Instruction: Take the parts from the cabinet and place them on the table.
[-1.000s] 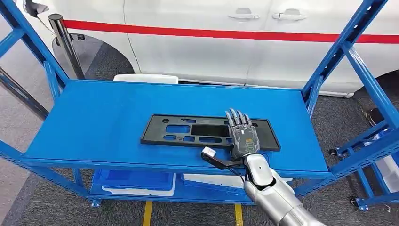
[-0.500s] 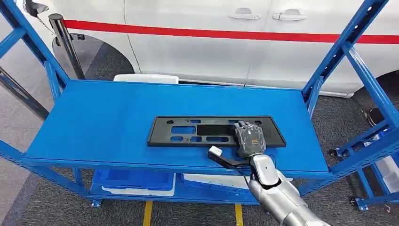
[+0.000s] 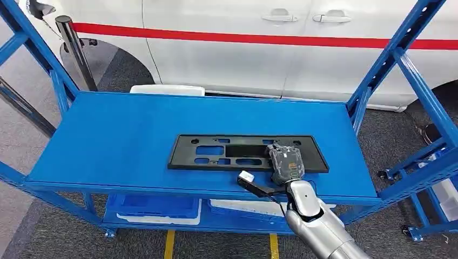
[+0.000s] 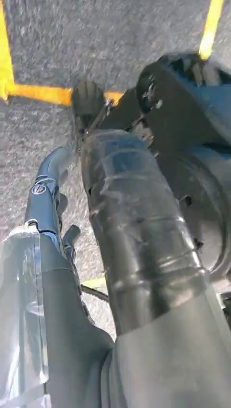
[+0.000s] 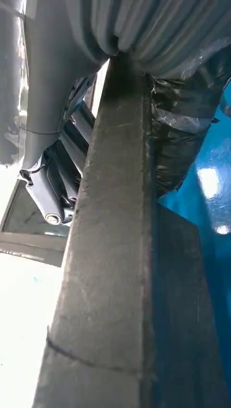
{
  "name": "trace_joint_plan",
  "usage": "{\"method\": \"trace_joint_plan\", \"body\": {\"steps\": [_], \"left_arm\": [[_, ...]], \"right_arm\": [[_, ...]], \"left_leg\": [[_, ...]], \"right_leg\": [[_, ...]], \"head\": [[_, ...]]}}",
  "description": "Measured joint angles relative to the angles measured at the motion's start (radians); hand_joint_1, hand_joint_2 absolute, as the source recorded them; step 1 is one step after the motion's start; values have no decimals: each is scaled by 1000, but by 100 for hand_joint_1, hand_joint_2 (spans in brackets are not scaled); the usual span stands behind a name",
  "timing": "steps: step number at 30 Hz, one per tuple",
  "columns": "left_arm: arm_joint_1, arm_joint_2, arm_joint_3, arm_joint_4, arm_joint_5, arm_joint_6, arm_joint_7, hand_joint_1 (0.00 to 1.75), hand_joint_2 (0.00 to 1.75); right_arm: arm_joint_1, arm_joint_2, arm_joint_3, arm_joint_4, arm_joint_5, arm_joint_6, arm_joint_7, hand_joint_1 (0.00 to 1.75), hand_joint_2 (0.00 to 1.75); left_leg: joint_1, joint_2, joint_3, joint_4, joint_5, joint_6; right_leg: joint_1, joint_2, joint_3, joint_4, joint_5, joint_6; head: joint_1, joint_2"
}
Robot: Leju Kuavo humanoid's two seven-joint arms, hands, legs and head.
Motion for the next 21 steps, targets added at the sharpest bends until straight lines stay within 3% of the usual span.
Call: {"method": "trace_joint_plan", "body": {"steps": [3, 6, 12, 14, 18, 21], "left_arm": [[3, -3, 2, -5, -12, 59, -1, 0, 0], [12, -10, 8, -19, -20, 62, -23, 0, 0], [34, -23, 31, -61, -69, 66, 3, 0, 0], [37, -25, 40, -71, -93, 63, 6, 0, 0], [36, -27, 58, -80, -134, 55, -3, 0, 0], [34, -29, 72, -86, -164, 51, -10, 0, 0]], "right_arm": [[19, -1, -4, -36, -13, 0, 7, 175, 175], [60, -7, -24, -113, -46, -34, 1, 175, 175], [134, -20, -108, -442, -63, -166, -68, 175, 175], [149, -21, -148, -555, -26, -189, -110, 175, 175], [195, -6, -231, -707, -44, -191, -255, 175, 175], [223, 1, -278, -770, -37, -192, -300, 175, 175]], "left_leg": [[0, 0, 0, 0, 0, 0], [0, -1, -2, 0, 0, 0], [-5, -1, -4, 3, -2, 1], [-6, -1, -4, 4, -4, 3], [-10, -2, -4, 7, -9, 10], [-8, -1, -1, 1, -2, 20]], "right_leg": [[0, 0, 0, 0, 0, 0], [0, 0, -1, 0, 0, 0], [-2, 0, -3, -1, -1, 2], [-6, 0, -2, -1, -2, 5], [-8, -1, 0, -2, -5, 10], [-8, 0, 5, -5, 0, 20]], "head": [[0, 0], [0, 0], [0, 0], [0, 0], [0, 0], [0, 0]]}}
